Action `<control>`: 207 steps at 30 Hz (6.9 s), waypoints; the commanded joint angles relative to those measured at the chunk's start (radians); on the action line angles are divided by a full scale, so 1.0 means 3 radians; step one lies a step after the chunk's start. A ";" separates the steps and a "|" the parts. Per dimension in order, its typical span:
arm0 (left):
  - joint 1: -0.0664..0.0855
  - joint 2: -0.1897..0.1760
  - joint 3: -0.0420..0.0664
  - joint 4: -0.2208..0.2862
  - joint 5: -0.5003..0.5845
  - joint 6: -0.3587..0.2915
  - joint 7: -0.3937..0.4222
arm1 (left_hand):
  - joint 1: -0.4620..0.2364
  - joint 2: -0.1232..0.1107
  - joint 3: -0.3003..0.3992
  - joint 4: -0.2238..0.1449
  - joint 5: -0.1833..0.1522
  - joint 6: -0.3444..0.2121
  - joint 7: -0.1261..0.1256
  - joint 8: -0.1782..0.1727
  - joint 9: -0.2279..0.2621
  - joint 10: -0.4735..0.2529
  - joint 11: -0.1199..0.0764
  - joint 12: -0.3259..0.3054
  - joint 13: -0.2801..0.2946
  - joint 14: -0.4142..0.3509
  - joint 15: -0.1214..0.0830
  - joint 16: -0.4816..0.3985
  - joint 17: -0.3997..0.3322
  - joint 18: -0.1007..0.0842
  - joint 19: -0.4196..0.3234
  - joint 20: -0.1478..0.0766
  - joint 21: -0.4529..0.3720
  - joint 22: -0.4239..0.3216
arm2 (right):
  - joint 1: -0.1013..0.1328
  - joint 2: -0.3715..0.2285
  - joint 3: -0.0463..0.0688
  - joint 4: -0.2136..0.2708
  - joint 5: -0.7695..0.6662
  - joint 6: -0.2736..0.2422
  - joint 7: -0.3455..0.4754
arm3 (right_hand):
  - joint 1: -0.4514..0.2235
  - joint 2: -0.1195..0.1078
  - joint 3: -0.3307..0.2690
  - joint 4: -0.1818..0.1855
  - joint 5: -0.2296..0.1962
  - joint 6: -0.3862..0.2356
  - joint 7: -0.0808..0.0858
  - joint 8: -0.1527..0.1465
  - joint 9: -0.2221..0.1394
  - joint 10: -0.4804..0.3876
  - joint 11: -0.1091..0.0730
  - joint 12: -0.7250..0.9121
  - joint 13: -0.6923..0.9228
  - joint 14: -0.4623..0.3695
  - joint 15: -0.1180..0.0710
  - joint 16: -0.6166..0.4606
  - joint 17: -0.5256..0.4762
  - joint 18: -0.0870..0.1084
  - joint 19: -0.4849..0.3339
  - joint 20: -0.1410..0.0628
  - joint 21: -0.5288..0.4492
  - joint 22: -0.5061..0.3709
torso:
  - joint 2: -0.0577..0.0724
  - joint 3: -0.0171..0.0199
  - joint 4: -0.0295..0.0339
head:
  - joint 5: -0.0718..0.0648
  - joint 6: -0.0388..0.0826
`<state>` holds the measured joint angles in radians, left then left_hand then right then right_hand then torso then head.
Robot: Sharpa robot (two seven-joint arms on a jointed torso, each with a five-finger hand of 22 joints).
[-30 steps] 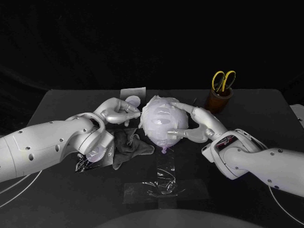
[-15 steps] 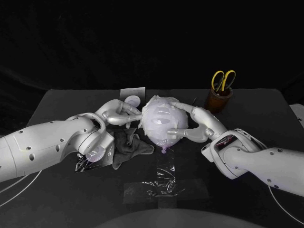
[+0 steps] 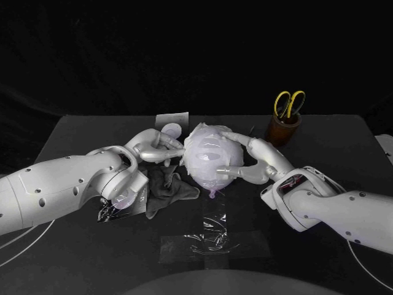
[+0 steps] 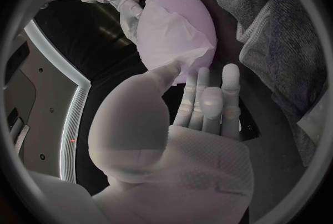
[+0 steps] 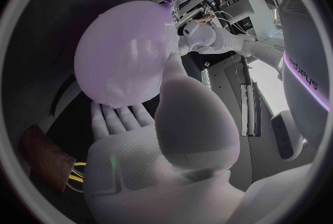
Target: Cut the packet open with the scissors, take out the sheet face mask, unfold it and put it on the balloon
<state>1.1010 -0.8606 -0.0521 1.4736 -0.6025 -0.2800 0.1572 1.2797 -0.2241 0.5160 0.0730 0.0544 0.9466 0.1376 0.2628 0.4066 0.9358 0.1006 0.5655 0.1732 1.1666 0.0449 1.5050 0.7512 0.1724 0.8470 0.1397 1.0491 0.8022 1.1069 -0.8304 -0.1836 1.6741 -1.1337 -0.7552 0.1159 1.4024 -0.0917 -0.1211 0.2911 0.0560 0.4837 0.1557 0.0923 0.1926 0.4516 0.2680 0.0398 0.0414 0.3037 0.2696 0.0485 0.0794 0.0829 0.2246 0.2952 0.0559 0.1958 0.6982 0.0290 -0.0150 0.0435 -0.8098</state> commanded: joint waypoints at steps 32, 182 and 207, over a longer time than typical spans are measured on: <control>0.0001 0.0012 0.0002 -0.0001 0.0339 -0.0269 0.0263 | 0.0343 0.0237 0.0438 -0.0237 -0.0011 0.0511 -0.0127 0.0199 0.0230 0.0538 -0.0243 0.0079 0.0106 0.0418 -0.0226 0.0123 0.0604 -0.0036 0.0409 -0.0130 0.0373 0.0426 | -0.0023 0.0007 -0.0019 -0.0005 -0.0003 0.0169 -0.0060 | -0.0002 0.0042 0.0015 0.0005 -0.0011 0.0008 0.0479 0.0008 -0.0004 -0.0004 0.0018 0.0007 0.0005 -0.0004 -0.0002 -0.0014 -0.0003 0.0017 0.0026 -0.0006 0.0019 0.0001 | 0.0000 0.0000 0.0001 | 0.0004 -0.0002; 0.0059 -0.0163 -0.0001 0.0180 0.1046 -0.0218 0.0395 | 0.0048 0.0042 0.0191 -0.0081 0.0080 -0.0074 0.0180 -0.0376 0.0121 0.0032 0.0115 -0.0577 -0.0092 -0.0446 0.0090 -0.0169 -0.0850 0.0039 -0.0015 0.0102 -0.0150 -0.0038 | 0.0727 0.0597 -0.0009 -0.0192 -0.0917 0.1636 -0.1816 | -0.1072 -0.0660 -0.0510 0.0045 0.0428 -0.0787 0.0493 -0.0156 -0.0337 -0.0490 0.0052 -0.0001 -0.0017 -0.0280 0.0038 -0.0018 -0.0117 -0.0029 -0.0111 -0.0004 -0.0034 -0.0183 | -0.0087 -0.0051 0.0006 | -0.0050 0.0255; 0.0206 0.0027 0.0002 0.0124 0.0141 -0.0358 0.0418 | 0.0132 0.0058 0.0149 -0.0085 0.0079 -0.0025 0.0163 -0.0336 0.0085 -0.0017 0.0117 -0.0586 -0.0129 -0.0586 0.0092 -0.0271 -0.1095 0.0040 -0.0017 0.0106 -0.0227 -0.0090 | 0.0712 0.0368 -0.0011 -0.0025 -0.0809 0.1562 -0.1756 | -0.1073 -0.0639 -0.0489 0.0045 0.0446 -0.0707 0.0493 -0.0133 -0.0311 -0.0380 0.0045 0.0005 -0.0010 -0.0179 0.0026 0.0010 -0.0096 -0.0019 -0.0062 -0.0005 -0.0019 -0.0161 | -0.0079 -0.0054 0.0006 | -0.0048 0.0253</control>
<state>1.1597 -0.8573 -0.0528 1.5109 -0.4869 -0.3739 0.2786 1.3122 -0.2065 0.5649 0.0509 0.0775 0.9328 0.1877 0.1579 0.4330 0.9327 0.1358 0.3913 0.1354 0.9907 0.0729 1.4287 0.4189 0.1696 0.8416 0.1697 0.9858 0.7758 1.3236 -0.7174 -0.1849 1.6618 -1.3779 -0.2865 -0.4247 1.0803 -0.2904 -0.2698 0.3048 0.1857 0.2650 0.1424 0.0460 0.0980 0.3297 0.2814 0.0362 0.0367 0.2450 0.2784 0.0448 0.0492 0.0823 0.2000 0.2951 0.0449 0.1467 0.6734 0.0131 -0.0131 0.0308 -0.7342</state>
